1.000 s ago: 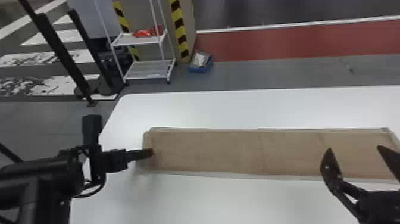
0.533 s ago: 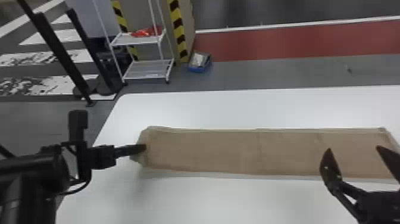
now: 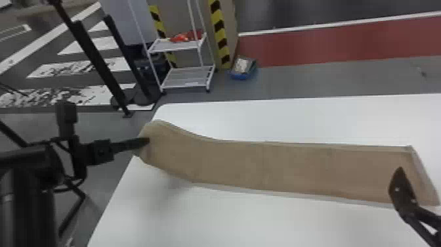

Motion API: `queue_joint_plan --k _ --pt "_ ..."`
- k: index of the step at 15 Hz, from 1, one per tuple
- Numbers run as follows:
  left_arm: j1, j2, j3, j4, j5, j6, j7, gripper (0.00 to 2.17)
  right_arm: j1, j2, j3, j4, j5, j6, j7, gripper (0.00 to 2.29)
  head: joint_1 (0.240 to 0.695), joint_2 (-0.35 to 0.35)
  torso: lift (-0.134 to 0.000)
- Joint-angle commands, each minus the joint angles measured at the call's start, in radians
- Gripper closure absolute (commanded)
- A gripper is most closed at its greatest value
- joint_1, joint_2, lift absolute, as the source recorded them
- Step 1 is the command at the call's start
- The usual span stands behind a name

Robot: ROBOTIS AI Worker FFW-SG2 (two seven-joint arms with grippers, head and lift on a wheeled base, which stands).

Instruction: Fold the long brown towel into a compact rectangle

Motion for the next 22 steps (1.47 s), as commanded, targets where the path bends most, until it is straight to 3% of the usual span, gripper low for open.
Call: queue_joint_plan --k 1,3,6,8,9,12,16,19,20,21,22 --pt "0.0 -0.009 0.004 -0.095 0.027 0.208 -0.003 2.14 0.0 0.001 -0.001 0.001 0.0 -0.004 0.0 0.1 0.695 0.325 -0.125" --pt "0.003 -0.076 -0.065 -0.274 0.029 0.338 0.033 2.14 0.002 0.001 -0.001 0.001 0.0 -0.004 0.0 0.1 0.695 0.307 -0.125" --pt "-0.023 -0.175 -0.246 -0.445 0.009 0.338 0.163 2.14 0.011 0.001 -0.003 0.001 0.0 -0.02 0.0 0.1 0.695 0.228 -0.125" --pt "-0.045 -0.23 -0.387 -0.497 -0.028 0.338 0.229 2.14 0.017 0.001 -0.007 0.0 0.0 -0.032 0.0 0.1 0.695 0.165 -0.125" --pt "-0.046 -0.264 -0.444 -0.515 -0.045 0.338 0.252 2.14 0.02 0.001 -0.009 0.0 0.0 -0.038 0.0 0.1 0.695 0.099 -0.125" --pt "-0.014 -0.348 -0.579 -0.538 -0.091 0.338 0.286 2.14 0.02 0.001 -0.01 0.003 0.0 -0.038 0.0 0.1 0.695 0.005 -0.125" --pt "0.004 -0.363 -0.761 -0.529 -0.148 0.338 0.39 2.14 0.018 0.001 -0.014 0.015 -0.003 -0.051 0.0 0.1 0.695 -0.107 -0.125" --pt "0.015 -0.363 -0.879 -0.462 -0.145 0.338 0.583 2.14 0.018 0.001 -0.02 0.023 -0.005 -0.057 0.0 0.1 0.695 -0.152 -0.125" --pt "0.017 -0.363 -0.916 -0.429 -0.143 0.338 0.638 1.93 0.018 0.001 -0.018 0.021 -0.005 -0.057 0.0 0.1 0.695 -0.157 -0.125" --pt "0.023 -0.363 -0.95 -0.405 -0.137 0.338 0.695 1.38 0.018 0.001 -0.018 0.02 -0.005 -0.057 0.0 0.1 0.695 -0.162 -0.125" --pt "0.024 -0.363 -0.976 -0.393 -0.137 0.338 0.718 0.44 0.02 0.001 -0.018 0.017 -0.005 -0.057 0.0 0.1 0.695 -0.167 -0.125"
